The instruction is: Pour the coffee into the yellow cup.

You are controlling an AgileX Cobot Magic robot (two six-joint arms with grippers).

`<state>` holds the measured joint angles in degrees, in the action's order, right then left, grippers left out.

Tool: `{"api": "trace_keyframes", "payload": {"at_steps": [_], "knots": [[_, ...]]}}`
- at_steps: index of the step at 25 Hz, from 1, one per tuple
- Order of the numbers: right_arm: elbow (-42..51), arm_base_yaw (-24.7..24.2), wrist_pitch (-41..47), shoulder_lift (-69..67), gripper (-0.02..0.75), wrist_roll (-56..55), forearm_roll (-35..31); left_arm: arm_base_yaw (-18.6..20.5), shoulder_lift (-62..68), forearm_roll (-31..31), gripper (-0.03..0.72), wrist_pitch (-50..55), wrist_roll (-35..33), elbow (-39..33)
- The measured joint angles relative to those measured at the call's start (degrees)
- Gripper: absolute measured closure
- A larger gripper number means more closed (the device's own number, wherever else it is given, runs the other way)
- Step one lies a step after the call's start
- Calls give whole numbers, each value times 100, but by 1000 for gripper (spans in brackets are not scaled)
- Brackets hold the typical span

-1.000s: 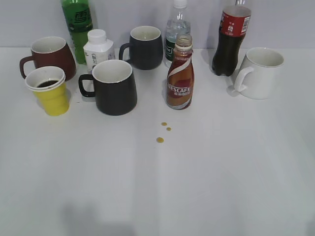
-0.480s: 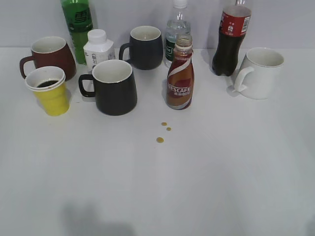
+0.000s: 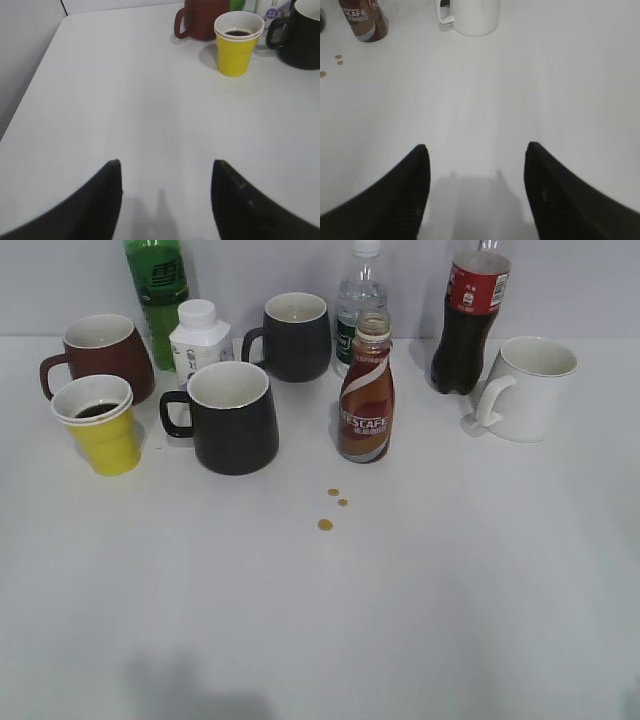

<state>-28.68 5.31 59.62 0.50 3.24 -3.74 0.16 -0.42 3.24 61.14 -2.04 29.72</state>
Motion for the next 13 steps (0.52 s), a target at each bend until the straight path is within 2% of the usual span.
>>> {"api": "trace_keyframes", "payload": {"at_steps": [13], "knots": [[0, 0, 0, 0, 291, 0, 0, 0, 0, 0, 253, 0, 0, 0]]}}
